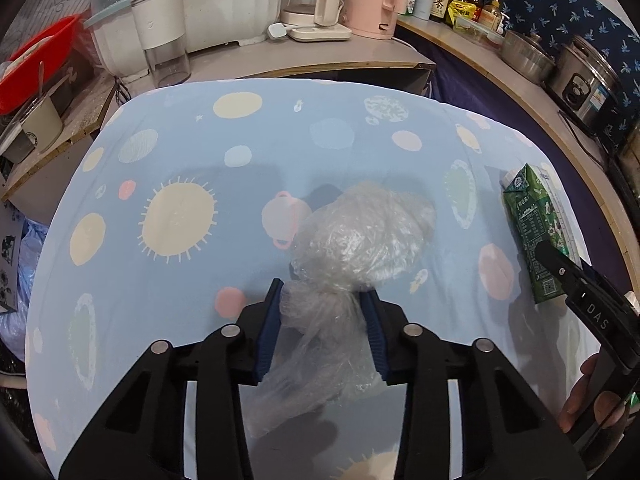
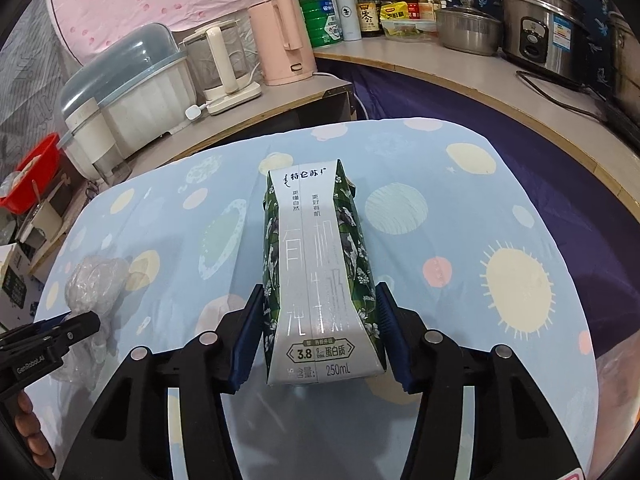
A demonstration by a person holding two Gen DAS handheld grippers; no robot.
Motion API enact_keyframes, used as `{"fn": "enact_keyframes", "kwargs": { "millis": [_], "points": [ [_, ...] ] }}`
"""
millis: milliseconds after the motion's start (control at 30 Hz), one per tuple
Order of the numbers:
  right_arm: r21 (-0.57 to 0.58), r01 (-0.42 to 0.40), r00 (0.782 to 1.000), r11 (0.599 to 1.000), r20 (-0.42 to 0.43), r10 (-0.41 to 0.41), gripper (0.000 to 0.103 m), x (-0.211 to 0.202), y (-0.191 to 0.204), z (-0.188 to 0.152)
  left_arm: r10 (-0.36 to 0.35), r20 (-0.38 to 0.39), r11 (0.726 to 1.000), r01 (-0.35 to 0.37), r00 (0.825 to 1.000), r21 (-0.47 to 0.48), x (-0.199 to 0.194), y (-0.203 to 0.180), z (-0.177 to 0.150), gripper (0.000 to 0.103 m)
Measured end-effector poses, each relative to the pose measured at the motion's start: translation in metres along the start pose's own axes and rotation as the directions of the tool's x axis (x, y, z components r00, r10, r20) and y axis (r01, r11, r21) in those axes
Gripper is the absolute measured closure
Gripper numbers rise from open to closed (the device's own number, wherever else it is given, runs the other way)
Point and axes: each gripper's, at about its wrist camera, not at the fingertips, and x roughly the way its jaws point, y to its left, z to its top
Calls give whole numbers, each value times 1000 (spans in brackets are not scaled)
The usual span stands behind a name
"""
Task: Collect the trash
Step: 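Grasp the clear plastic bag with the left gripper while the right gripper grasps the milk carton, then carry the plastic bag and milk carton over the white trash bin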
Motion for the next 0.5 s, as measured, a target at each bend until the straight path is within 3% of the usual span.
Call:
{"fn": "enact_keyframes", "kwargs": {
  "millis": [500],
  "points": [
    [45, -9, 999, 999, 42, 8, 53, -89, -17, -44, -74, 27, 995, 73, 997, 63, -64, -46, -38, 70]
  ]
}}
